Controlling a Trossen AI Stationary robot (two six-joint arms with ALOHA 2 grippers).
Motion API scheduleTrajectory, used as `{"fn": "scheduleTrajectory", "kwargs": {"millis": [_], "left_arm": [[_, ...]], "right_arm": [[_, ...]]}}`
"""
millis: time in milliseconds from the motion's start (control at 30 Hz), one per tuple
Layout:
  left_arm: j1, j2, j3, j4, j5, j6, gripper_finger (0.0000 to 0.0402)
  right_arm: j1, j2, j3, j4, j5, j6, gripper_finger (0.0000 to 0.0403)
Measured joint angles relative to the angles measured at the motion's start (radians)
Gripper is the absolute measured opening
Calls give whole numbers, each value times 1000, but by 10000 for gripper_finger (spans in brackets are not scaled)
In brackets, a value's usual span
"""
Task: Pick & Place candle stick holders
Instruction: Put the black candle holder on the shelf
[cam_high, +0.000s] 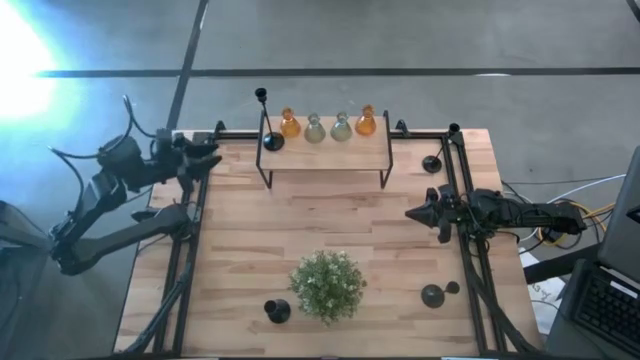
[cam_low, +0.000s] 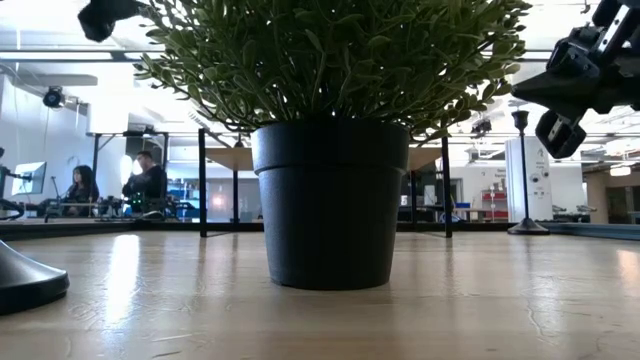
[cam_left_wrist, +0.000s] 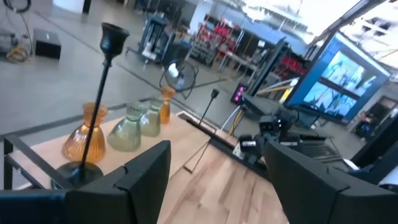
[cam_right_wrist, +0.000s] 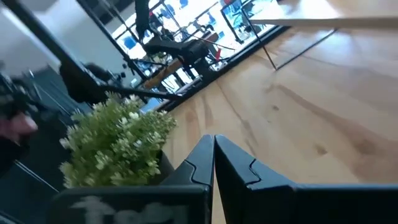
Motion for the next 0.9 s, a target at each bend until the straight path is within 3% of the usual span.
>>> {"fn": "scheduleTrajectory", "kwargs": {"millis": [100,433,600,767,900], "left_arm": [[0,-34,-56,34,7,-3,264],[0,-98,-195,155,15,-32,264],[0,-100,-230,157,10,-65,264],[0,-100,-248,155,8,-74,264],[1,-100,-268,159,8,-98,264]], "right_arm": [[0,0,0,21,22,124,8],[0,0,0,270,378,227,8],[0,-1,0,291,467,263,8],[-1,-1,0,317,478,361,8],[-2,0,0,333,566,372,8]]}}
